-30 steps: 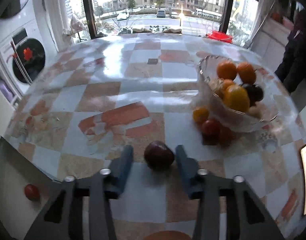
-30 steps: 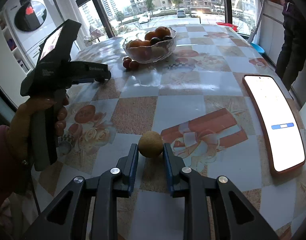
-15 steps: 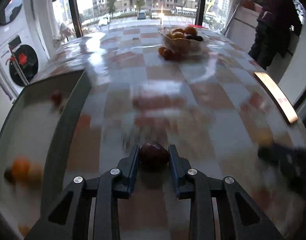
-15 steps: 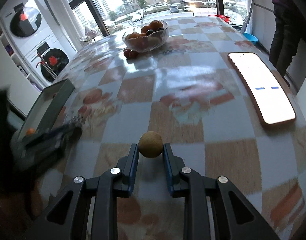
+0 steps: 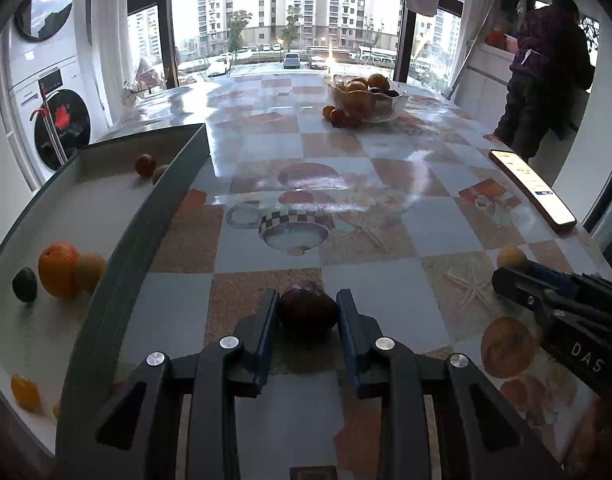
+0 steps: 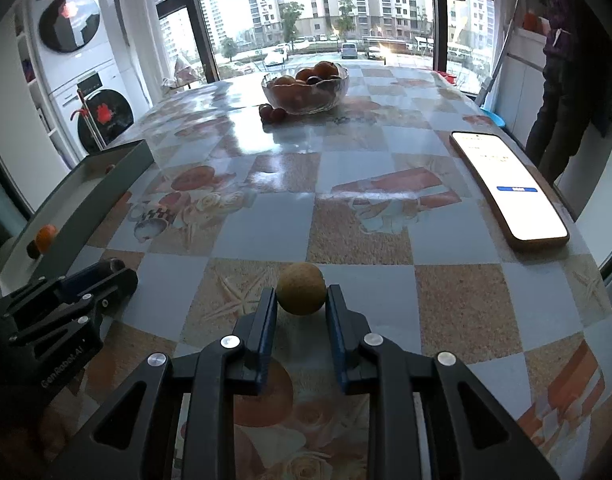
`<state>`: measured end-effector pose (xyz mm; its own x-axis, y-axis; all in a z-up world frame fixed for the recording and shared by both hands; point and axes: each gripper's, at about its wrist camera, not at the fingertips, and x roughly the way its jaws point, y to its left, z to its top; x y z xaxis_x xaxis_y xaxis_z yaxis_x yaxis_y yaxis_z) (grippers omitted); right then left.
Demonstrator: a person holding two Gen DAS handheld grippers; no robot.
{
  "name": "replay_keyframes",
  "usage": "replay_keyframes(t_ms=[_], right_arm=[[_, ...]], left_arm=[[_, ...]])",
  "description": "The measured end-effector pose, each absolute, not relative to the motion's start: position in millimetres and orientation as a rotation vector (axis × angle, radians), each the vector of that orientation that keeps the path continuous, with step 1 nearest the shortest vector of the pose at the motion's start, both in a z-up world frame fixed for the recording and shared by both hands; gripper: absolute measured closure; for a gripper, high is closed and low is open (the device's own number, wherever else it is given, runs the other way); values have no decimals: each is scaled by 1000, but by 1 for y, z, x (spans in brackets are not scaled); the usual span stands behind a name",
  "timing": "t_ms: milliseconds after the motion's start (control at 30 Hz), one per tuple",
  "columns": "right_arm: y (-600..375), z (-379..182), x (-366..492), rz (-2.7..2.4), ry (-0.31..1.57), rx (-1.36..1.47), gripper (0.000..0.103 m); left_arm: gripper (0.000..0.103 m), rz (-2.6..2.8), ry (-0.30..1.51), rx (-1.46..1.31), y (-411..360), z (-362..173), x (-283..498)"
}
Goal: Organize fruits
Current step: 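Carry the kiwi and dark plum over the white tray with both tools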
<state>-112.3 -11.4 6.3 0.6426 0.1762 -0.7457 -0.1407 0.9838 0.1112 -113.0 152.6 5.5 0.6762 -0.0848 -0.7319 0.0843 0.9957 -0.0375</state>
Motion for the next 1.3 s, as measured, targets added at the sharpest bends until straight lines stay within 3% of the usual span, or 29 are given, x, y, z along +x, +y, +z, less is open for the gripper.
replay_keyframes(t_ms=[900, 1300], right_arm=[[-8, 9, -105, 172, 909, 1, 76], [10, 56, -94, 280, 945, 53, 76]], left_arm=[[72, -101, 835, -13, 150, 4, -111], [72, -95, 886, -79, 177, 34, -113]])
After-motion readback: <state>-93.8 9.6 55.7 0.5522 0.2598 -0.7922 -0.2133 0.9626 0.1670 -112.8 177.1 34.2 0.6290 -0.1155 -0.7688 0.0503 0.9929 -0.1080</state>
